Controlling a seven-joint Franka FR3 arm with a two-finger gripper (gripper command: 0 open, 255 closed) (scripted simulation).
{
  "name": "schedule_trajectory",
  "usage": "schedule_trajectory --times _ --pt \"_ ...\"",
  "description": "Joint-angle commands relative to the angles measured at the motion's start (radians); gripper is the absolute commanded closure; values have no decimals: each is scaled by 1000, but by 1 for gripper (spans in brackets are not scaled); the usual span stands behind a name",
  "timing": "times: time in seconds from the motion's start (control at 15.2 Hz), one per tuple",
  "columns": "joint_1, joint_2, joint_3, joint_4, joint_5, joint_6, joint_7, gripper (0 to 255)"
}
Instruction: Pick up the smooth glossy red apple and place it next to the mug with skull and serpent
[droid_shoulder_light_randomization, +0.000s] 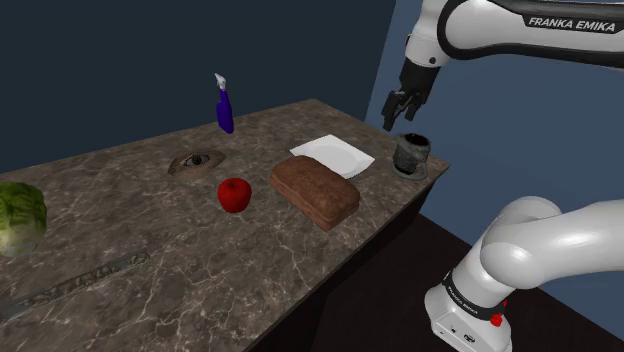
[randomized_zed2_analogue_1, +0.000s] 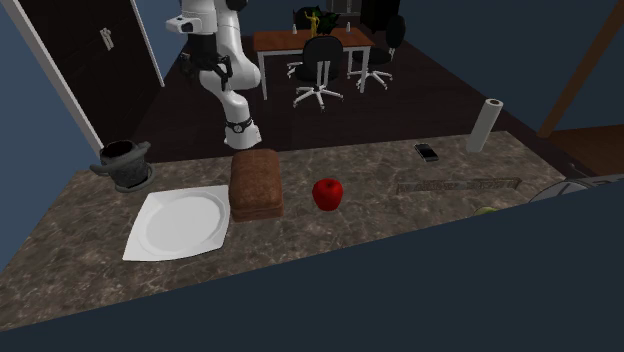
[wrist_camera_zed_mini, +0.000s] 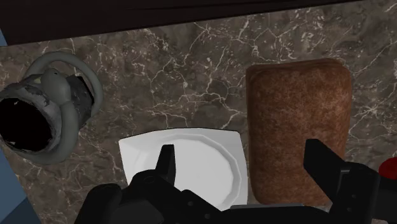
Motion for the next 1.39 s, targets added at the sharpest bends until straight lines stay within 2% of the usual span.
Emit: schedule_trajectory --times 0.0,0.73,1.32 --pt "0 0 0 0 0 0 0 0" --pt "71 272 127 50 74 240 121 0" --pt "112 541 228 189 66 389 224 0"
